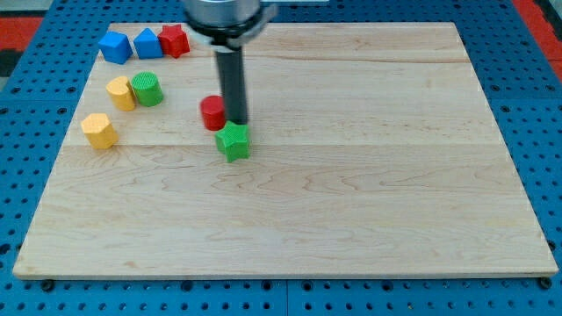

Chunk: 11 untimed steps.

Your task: Slide the red circle closer to red star

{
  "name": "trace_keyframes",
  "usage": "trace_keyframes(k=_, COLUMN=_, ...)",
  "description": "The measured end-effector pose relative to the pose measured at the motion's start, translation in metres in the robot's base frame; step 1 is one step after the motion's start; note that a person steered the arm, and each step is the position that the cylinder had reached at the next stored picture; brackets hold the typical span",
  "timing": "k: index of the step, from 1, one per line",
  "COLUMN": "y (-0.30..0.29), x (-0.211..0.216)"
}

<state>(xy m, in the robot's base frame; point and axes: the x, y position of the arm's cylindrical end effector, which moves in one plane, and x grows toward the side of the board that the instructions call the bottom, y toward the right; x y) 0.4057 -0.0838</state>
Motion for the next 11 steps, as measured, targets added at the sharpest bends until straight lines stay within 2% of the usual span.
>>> trace_keyframes(k=2, y=-0.084, x=0.004)
trace_keyframes(k=3, y=-0.103, x=0.004)
trace_keyframes(k=4, y=-0.081, x=0.0)
trace_keyframes(k=5, y=-0.057, x=-0.026)
trace_keyframes(k=7, y=-0.042, x=-0.102)
trace_keyframes(k=8, y=-0.027, x=-0.075)
trace_keyframes(k=9, y=-0.069, x=-0.076)
trace_keyframes(k=11, y=-0.095, x=-0.097)
